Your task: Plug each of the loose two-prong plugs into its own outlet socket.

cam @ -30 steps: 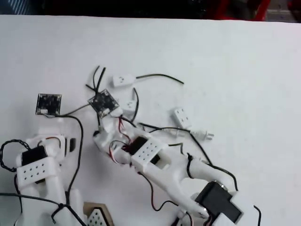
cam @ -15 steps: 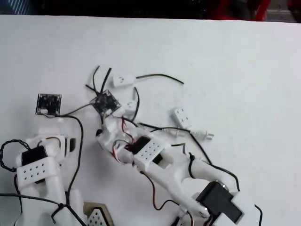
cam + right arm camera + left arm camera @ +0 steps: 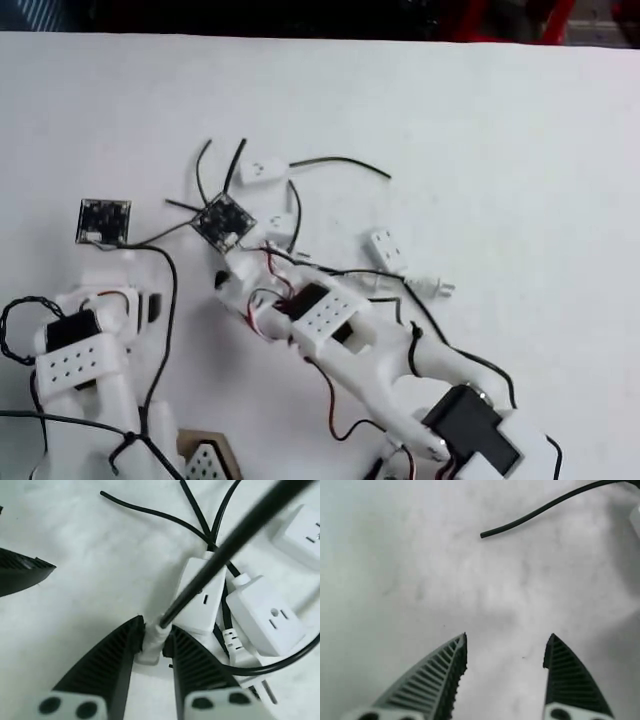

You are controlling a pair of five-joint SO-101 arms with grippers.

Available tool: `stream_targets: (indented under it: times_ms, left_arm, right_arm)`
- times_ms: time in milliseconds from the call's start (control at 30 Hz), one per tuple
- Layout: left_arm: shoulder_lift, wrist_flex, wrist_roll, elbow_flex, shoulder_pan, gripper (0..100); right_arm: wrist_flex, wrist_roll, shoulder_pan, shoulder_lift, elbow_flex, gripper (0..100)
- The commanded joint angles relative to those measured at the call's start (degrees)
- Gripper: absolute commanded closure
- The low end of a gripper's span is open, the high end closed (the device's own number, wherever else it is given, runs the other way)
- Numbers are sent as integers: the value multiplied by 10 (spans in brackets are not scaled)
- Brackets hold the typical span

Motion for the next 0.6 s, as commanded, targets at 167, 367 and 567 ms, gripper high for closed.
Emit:
stream_targets:
  times_ms: [167,367,567]
  left_arm:
    - [-15,-11,7,-1,-2,747]
    - [-15,-11,7,-1,-2,747]
    - [-15,-11,7,-1,-2,747]
  right_arm:
    - [58,15,-22,4,11,981]
    - [92,15,-15,4,11,981]
    - [125,18,-15,4,11,981]
